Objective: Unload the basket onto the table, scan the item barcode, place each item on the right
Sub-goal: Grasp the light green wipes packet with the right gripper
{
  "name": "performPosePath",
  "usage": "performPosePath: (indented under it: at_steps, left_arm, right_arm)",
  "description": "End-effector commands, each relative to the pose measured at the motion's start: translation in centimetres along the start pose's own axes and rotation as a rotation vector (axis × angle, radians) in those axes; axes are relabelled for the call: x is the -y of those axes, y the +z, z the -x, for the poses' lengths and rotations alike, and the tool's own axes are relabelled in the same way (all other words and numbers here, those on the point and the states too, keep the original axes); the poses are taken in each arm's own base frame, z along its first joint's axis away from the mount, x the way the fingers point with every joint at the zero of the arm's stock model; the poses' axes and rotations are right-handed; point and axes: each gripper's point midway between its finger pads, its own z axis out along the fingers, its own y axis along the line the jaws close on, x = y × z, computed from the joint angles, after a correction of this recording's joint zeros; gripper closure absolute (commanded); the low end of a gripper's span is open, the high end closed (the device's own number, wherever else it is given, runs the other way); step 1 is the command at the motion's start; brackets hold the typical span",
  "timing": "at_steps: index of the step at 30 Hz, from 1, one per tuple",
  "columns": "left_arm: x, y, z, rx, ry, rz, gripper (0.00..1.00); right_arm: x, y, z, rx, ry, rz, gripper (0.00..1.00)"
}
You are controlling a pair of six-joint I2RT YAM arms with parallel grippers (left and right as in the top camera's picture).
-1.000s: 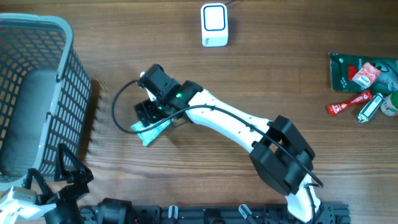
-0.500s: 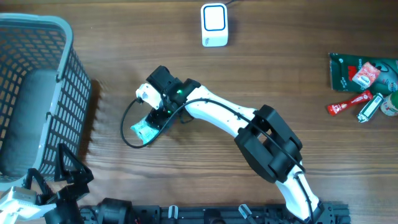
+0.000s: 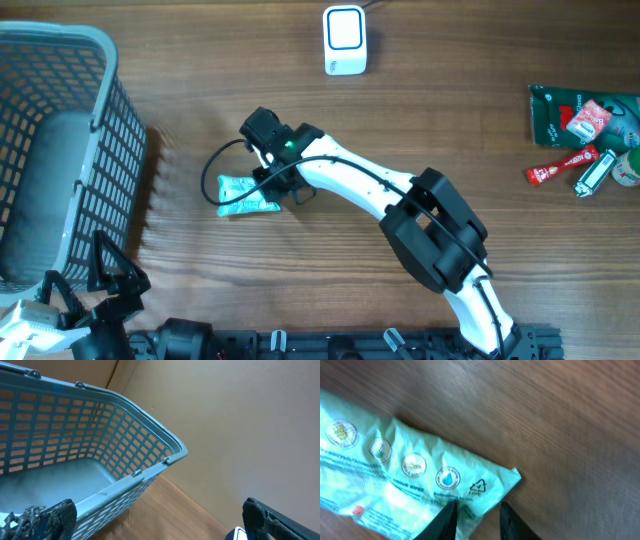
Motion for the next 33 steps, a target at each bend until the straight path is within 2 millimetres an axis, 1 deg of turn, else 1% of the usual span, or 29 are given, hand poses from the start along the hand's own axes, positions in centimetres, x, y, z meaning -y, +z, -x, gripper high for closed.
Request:
performPosePath:
  at_steps: [1, 2, 3, 4, 5, 6, 7, 8, 9, 10, 11, 13, 14, 15, 17, 18, 21, 22, 24, 25, 26, 28, 29, 30, 31, 32, 33]
  left_arm:
    - [-0.1, 0.0, 0.2, 0.01, -0.005, 0.009, 0.0]
    - [-0.1, 0.0, 0.2, 0.011, -0.005, 0.009, 0.0]
    - [-0.1, 0.0, 0.2, 0.01, -0.005, 0.009, 0.0]
    - [-0.1, 0.0, 0.2, 0.011, -0.005, 0.009, 0.0]
    - [-0.1, 0.0, 0.2, 0.01, -0.005, 0.009, 0.0]
    - [-0.1, 0.0, 0.2, 0.01, -0.005, 0.009, 0.0]
    - [-0.1, 0.0, 0.2, 0.01, -0.005, 0.009, 0.0]
    - [-0.1, 0.0, 0.2, 0.011, -0.005, 0.009, 0.0]
    - [-0.1, 0.0, 0.2, 0.01, -0.005, 0.009, 0.0]
    - [-0.1, 0.0, 0.2, 0.01, -0.005, 0.009, 0.0]
    - [-0.1, 0.0, 0.2, 0.01, -0.005, 0.009, 0.0]
    - [-0.1, 0.0, 0.2, 0.01, -0.005, 0.009, 0.0]
    - [-0.1, 0.0, 0.2, 0.01, -0.005, 0.009, 0.0]
    - [-0.1, 0.0, 0.2, 0.011, -0.005, 0.009, 0.0]
    - [-0.1, -0.1, 0.2, 0.011, -0.006, 0.009, 0.0]
    - [-0.1, -0.1, 0.2, 0.011, -0.006, 0.009, 0.0]
    - [-0.1, -0.1, 0.2, 0.011, -0.006, 0.009, 0.0]
    - [-0.1, 0.0, 0.2, 0.01, -0.005, 0.009, 0.0]
    - [-0.1, -0.1, 0.2, 0.011, -0.006, 0.009, 0.0]
    - [-0.1, 0.0, 0.2, 0.011, -0.005, 0.009, 0.0]
    - [-0.1, 0.0, 0.2, 0.01, -0.005, 0.009, 0.0]
    - [-0.1, -0.1, 0.2, 0.011, -0.006, 0.009, 0.0]
    - [-0.1, 0.0, 0.2, 0.01, -0.005, 0.009, 0.0]
    - [-0.1, 0.0, 0.2, 0.01, -0.005, 0.009, 0.0]
    - [-0.1, 0.0, 0.2, 0.01, -0.005, 0.009, 0.0]
    - [-0.1, 0.0, 0.2, 0.01, -0.005, 0.009, 0.0]
    - [-0.1, 0.0, 0.2, 0.01, -0.005, 0.009, 0.0]
  right_arm:
    - [-1.9, 0.3, -2.7, -0.124, 0.076, 0.115, 0.47]
    - [-2.2, 0.0, -3.0, -0.135, 0.078, 0.13, 0.43]
    - [-2.3, -0.5, -2.8, -0.129, 0.076, 0.132, 0.36]
    - [-2.6, -1.6, -2.3, -0.103, 0.068, 0.141, 0.3]
    - [-3.0, -2.7, -1.7, -0.077, 0.061, 0.15, 0.28]
    - [-3.4, -4.5, -0.8, -0.022, 0.045, 0.155, 0.26]
    - [-3.4, -6.0, 0.2, 0.037, 0.022, 0.141, 0.15]
    - [-3.3, -6.8, 1.0, 0.084, -0.012, 0.126, 0.04]
    - [-3.0, -6.6, 1.6, 0.099, 0.03, 0.134, 0.01]
    - [-3.1, -5.9, 1.3, 0.08, 0.06, 0.159, 0.02]
    - [-2.9, -4.8, 0.9, 0.059, 0.089, 0.173, 0.09]
    - [-1.7, -2.0, 0.1, 0.029, 0.18, 0.167, 0.31]
    - [-1.4, -1.2, -0.2, 0.019, 0.202, 0.173, 0.34]
    - [-1.5, 0.2, -0.6, -0.001, 0.21, 0.209, 0.34]
    - [-0.8, 2.1, -0.3, -0.001, 0.226, 0.224, 0.34]
    - [-0.4, 3.1, -0.1, -0.007, 0.251, 0.239, 0.38]
    - [-1.5, 3.9, -0.8, -0.056, 0.252, 0.326, 0.48]
    - [-1.6, 4.2, -1.2, -0.074, 0.254, 0.334, 0.5]
    - [-1.6, 4.5, -1.8, -0.096, 0.245, 0.329, 0.39]
    - [-1.6, 4.5, -1.8, -0.093, 0.233, 0.331, 0.39]
    - [-1.7, 4.4, -1.7, -0.087, 0.227, 0.332, 0.36]
    - [-1.4, 4.5, -1.8, -0.083, 0.207, 0.314, 0.36]
    - [-0.7, 4.8, -2.2, -0.09, 0.215, 0.266, 0.37]
    - [-0.1, 5.1, -2.6, -0.097, 0.22, 0.217, 0.42]
    - [0.7, 5.9, -3.3, -0.109, 0.24, 0.145, 0.51]
    - [1.1, 6.6, -3.8, -0.12, 0.274, 0.109, 0.72]
    - [1.2, 7.4, -4.2, -0.137, 0.301, 0.102, 0.95]
